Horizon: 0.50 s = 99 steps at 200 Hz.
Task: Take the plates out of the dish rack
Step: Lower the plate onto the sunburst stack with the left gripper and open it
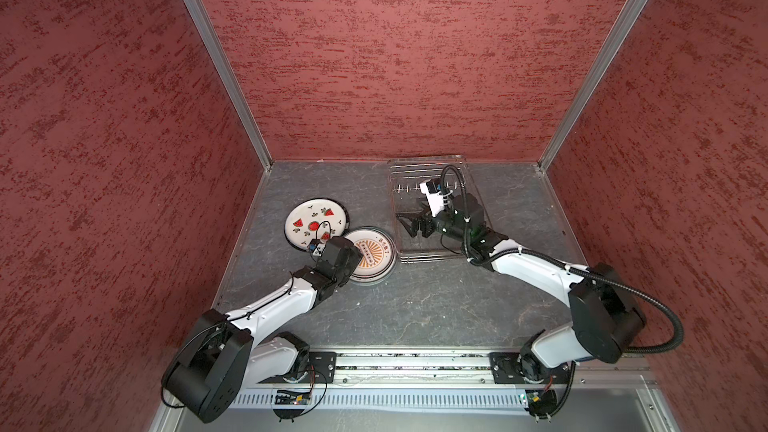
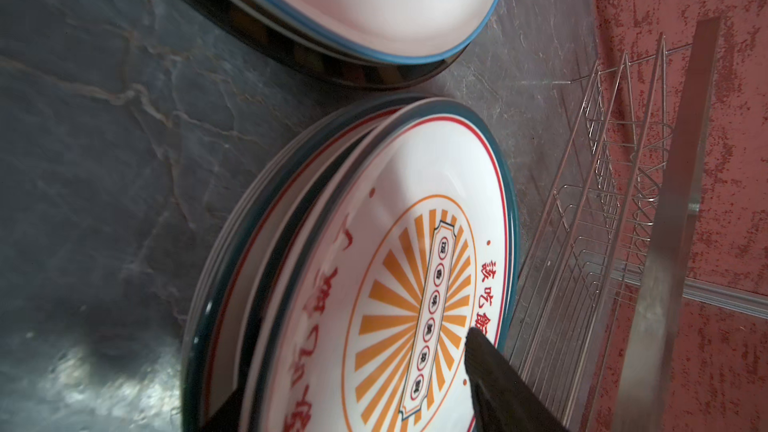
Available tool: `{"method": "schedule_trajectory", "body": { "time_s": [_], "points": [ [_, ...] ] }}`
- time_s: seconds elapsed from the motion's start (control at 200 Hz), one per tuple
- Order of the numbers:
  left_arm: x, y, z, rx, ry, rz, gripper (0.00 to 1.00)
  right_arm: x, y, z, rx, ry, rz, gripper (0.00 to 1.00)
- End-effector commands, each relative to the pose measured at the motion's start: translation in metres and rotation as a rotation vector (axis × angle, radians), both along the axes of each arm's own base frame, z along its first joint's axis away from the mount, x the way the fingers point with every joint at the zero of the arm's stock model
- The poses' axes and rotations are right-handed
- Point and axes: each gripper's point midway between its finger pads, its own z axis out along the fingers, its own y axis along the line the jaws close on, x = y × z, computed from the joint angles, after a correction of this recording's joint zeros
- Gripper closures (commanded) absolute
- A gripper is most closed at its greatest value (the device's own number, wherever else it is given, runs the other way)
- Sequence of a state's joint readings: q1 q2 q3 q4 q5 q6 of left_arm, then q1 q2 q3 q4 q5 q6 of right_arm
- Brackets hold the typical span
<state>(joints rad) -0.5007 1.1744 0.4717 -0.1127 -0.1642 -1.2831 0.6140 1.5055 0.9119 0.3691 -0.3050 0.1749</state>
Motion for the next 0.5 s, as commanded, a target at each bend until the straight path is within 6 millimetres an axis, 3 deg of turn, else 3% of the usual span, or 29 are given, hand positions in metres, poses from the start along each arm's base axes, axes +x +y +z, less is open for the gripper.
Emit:
{"method": "schedule_trajectory", "body": {
  "time_s": [0.0, 0.21, 0.491],
  "points": [
    [0.001, 0.01, 0.002, 0.07, 0.001, 0.026, 0.35, 0.002, 0.003, 0.018, 0.007, -0.054, -0.006, 0.01],
    [-0.001, 0.015, 0.012, 0.1, -0.038, 0.046, 0.33, 0.005, 0.003, 0.017, 0.001, -0.054, -0.013, 0.01],
    [-0.005, 0.024, 0.018, 0.154, -0.055, 0.073, 0.38, 0.005, 0.003, 0.016, 0.002, -0.052, -0.013, 0.01]
  ]
}}
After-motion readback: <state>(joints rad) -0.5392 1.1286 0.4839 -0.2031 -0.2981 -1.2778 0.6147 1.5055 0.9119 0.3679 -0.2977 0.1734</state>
